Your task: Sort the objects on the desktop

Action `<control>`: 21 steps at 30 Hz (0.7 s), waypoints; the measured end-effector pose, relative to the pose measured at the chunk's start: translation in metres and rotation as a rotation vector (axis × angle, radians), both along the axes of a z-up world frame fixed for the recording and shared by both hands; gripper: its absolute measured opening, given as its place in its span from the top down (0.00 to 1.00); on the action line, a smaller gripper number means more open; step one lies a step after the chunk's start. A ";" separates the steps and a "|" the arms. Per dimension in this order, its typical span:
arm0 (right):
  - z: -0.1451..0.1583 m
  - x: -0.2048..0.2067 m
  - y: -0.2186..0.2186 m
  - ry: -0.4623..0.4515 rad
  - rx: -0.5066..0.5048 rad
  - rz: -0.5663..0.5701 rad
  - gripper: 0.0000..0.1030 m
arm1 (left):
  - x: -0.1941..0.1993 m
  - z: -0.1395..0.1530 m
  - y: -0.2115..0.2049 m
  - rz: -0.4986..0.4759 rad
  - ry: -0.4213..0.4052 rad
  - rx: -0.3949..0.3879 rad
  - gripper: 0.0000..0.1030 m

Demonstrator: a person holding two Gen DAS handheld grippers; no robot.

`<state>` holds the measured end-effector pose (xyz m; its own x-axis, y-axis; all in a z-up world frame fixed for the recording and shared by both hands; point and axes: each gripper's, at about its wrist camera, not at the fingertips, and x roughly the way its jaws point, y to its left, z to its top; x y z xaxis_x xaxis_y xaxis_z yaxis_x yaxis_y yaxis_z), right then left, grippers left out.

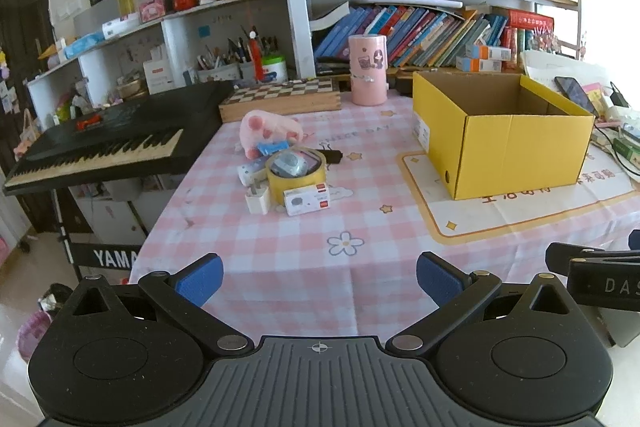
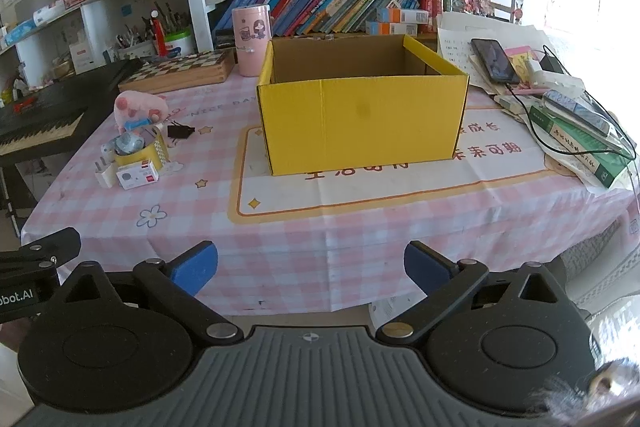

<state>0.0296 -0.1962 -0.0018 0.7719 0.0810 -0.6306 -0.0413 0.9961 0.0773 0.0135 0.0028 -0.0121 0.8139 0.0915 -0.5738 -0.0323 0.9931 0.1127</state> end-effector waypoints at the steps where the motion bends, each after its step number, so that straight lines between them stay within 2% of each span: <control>1: 0.000 0.000 0.000 -0.002 0.000 0.000 0.02 | 0.000 0.000 0.001 0.003 0.000 -0.002 0.00; 12: 0.002 0.003 0.001 -0.006 -0.001 0.006 0.02 | 0.002 -0.001 0.000 -0.010 -0.008 0.016 0.00; 21: 0.005 0.007 0.011 -0.025 -0.021 0.013 0.05 | 0.005 -0.002 0.005 -0.017 0.000 -0.004 0.00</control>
<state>0.0367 -0.1852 0.0032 0.7865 0.0780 -0.6127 -0.0557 0.9969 0.0554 0.0187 0.0079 -0.0143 0.8150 0.0757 -0.5745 -0.0156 0.9939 0.1088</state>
